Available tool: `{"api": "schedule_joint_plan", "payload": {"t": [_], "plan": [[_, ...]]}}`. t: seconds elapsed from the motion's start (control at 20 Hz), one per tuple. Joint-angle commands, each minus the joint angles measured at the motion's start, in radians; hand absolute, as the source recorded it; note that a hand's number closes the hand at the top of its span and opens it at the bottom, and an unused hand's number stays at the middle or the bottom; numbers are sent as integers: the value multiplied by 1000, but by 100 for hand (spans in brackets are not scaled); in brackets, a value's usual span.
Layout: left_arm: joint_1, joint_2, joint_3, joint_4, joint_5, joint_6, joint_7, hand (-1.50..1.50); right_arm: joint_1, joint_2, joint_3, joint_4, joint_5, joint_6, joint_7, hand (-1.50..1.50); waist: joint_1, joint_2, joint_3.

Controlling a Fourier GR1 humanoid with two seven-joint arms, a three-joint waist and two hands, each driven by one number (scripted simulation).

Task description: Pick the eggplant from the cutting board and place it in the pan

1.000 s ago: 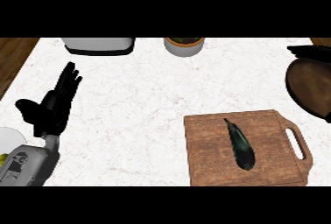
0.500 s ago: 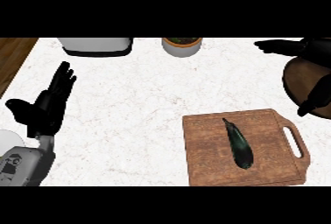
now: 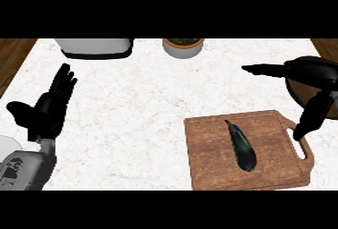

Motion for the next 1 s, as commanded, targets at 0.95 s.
{"api": "schedule_joint_plan", "payload": {"t": [0.95], "plan": [[-58,-51,85,-19,-79,-64,71,0,69,153,67,96,414,5,-160,-150,10,4,1]]}}
